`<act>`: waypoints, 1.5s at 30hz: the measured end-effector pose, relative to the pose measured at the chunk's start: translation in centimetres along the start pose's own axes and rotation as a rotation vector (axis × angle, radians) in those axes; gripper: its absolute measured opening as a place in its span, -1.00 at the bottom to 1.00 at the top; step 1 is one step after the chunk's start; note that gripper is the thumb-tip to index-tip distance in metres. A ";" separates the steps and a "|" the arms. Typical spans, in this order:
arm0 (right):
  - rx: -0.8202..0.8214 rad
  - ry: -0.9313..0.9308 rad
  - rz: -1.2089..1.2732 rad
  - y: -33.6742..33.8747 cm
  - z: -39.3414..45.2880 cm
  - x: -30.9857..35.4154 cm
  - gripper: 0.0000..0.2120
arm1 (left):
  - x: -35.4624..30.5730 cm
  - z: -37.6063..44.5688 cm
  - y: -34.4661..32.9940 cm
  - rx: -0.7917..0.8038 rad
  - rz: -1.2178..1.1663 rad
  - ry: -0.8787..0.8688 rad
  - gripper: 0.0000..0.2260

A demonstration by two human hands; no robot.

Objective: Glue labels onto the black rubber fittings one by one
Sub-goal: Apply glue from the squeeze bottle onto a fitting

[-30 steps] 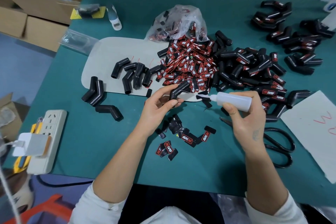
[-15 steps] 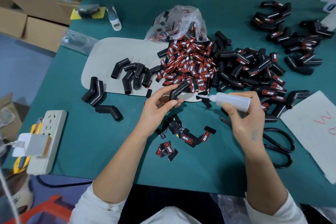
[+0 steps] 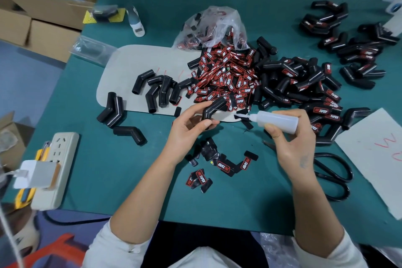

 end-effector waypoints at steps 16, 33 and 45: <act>-0.003 -0.013 -0.001 0.0 0.0 -0.3 -0.75 | -0.3 0.0 0.0 0.000 0.014 -0.008 -0.65; -0.013 0.009 -0.011 0.2 0.1 -0.4 -0.79 | 0.0 0.0 0.0 0.006 -0.006 0.009 -0.65; -0.041 0.003 -0.005 0.7 0.3 -0.6 -0.81 | 0.2 0.2 0.0 0.010 -0.016 -0.003 -0.65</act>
Point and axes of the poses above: each hand's wrist, its own z-axis towards the middle knuckle, its own y-axis out of the back of the hand, x = y × z, the point moved 10 cm from there along z, towards the middle knuckle, and after that the axes turned 14 degrees about -x, right-handed, at the moved point
